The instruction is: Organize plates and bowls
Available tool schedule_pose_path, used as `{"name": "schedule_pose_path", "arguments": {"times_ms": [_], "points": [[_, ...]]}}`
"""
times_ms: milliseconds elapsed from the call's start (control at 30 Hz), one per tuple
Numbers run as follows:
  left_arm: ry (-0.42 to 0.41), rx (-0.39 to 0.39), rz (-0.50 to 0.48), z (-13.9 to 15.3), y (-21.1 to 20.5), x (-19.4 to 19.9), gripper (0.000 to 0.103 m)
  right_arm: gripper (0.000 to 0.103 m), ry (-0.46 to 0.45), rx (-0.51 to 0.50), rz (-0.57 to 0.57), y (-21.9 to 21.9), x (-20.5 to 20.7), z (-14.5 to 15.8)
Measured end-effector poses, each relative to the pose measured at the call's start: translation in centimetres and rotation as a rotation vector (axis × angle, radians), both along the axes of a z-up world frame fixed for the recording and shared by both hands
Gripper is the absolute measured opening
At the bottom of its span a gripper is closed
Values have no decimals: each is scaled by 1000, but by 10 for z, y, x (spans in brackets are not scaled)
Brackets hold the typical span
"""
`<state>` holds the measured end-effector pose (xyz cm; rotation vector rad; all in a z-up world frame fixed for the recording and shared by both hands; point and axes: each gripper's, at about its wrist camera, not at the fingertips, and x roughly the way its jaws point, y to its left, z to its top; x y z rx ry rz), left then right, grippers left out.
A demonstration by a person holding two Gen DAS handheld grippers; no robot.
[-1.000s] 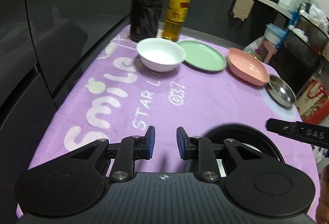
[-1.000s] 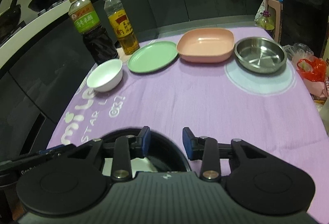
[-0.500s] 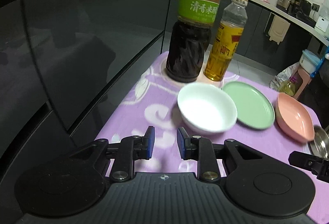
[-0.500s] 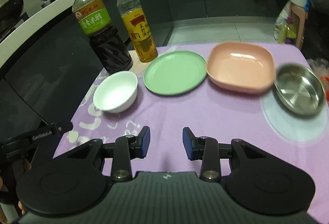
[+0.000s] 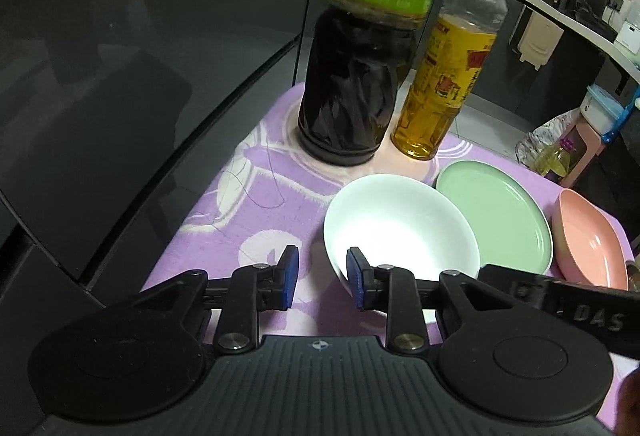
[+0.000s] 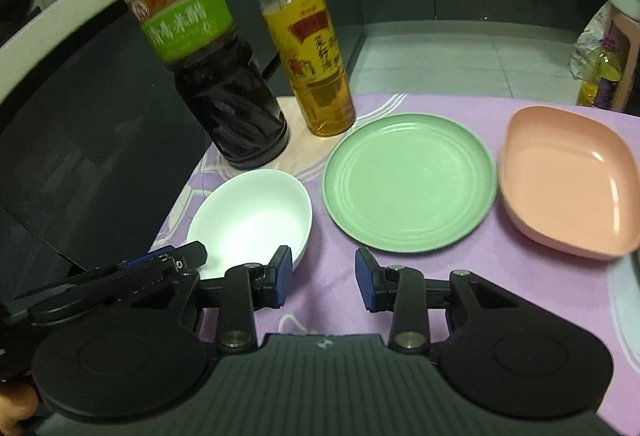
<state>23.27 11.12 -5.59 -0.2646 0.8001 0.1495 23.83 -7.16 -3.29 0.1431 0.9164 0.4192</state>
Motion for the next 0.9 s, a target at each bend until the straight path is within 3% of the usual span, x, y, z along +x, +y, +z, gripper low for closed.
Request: {"name": "schedule_pose_path", "arguments": {"times_ms": [233,367,400,467,500,633,900], "points": [[29,-74,-15,-13,7,11,25,37,44,-6,35,20,15,-19],[17,-56,-27,-17,3,11,21,37,63,-12,38,29,18,-27],[13,-59,-46,-18,2,11,16,33,60,-19,37,31,19,-28],[24,-51,-82,-18,-3,9,12,15,57,-20,58,33,19,-29],[26,-42,-81,-17,-5,7,13,14,70,-19,71,34,18,-29],[37,-60,-96,-10,-10,-3,13,14,78,-34,69,31,13,-24],[-57,-68,-149,30,-29,-51,14,14,13,5,46,5,-27,14]]}}
